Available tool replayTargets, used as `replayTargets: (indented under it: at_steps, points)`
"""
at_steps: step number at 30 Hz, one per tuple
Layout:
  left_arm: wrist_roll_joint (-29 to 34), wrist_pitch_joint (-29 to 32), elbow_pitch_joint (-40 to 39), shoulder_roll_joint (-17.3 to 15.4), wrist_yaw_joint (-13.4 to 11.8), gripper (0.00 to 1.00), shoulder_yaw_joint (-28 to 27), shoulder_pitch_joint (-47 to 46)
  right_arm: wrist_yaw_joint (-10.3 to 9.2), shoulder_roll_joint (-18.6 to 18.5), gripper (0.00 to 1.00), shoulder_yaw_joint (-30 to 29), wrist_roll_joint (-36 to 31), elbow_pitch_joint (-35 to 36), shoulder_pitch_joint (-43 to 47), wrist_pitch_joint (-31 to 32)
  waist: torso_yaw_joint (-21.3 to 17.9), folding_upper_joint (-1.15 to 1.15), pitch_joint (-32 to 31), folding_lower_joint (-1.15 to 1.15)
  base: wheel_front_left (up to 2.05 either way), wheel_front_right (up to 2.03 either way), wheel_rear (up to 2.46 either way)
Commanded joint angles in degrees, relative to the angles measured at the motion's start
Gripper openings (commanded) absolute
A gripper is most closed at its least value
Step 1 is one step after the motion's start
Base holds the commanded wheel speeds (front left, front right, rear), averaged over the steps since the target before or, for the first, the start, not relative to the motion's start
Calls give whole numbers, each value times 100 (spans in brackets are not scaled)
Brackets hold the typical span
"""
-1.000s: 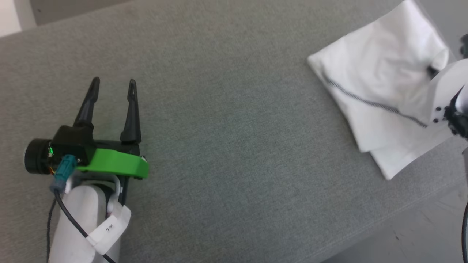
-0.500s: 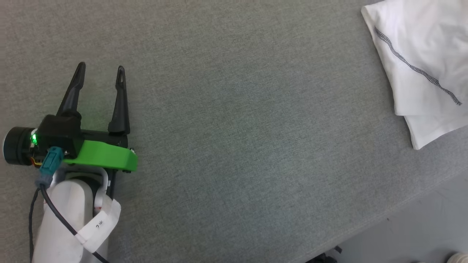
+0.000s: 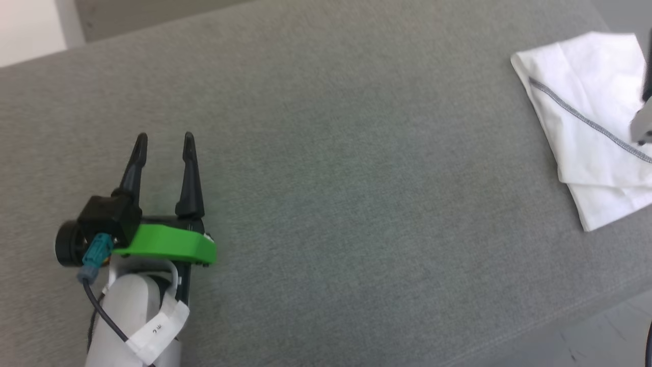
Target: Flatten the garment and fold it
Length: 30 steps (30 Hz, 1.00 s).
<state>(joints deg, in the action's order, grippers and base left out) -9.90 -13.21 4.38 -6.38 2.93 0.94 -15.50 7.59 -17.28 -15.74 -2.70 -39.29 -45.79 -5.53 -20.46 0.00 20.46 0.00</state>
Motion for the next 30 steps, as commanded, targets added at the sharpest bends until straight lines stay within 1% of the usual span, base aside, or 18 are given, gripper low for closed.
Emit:
replayTargets:
  at_steps: [1, 6, 8, 11, 17, 21, 25, 30]
  points:
    - [-74, -53, 62, 35, -25, 100, -15, 86, -10, 24, 100, 146, 201, 161, 244, -162, 465, 0, -601, 0, 0, 0, 0]
    - [-260, -128, 330, 157, -63, 100, -11, 268, -10, 74, 100, 806, 1002, 1042, 1204, -494, 798, 0, -1072, 0, 0, 0, 0]
    - [-325, -144, 422, 189, -73, 100, -13, 333, -10, 144, 100, 984, 1226, 1454, 1572, -525, 916, 0, -1213, 0, 0, 0, 0]
    - [-399, -162, 546, 230, -89, 100, -4, 424, -10, 246, 100, 1098, 1401, 2056, 2126, -531, 1095, 0, -1382, 0, 0, 0, 0]
    - [-479, -175, 714, 287, -87, 100, 63, 568, -10, 465, 100, 1175, 1356, 2941, 3029, -449, 1450, 0, -1624, 0, 0, 0, 0]
    - [-483, -177, 746, 314, -66, 100, 131, 671, -10, 606, 100, 1168, 1236, 3351, 3485, -392, 1671, 0, -1723, 0, 0, 0, 0]
    - [-507, -178, 756, 332, -61, 100, 178, 796, -10, 774, 100, 1178, 1086, 3586, 3800, -384, 1813, 0, -1800, 0, 0, 0, 0]
    - [-544, -178, 765, 343, -57, 100, 242, 934, -10, 989, 100, 1170, 921, 3614, 4066, -374, 1916, 0, -1833, 0, 0, 0, 0]
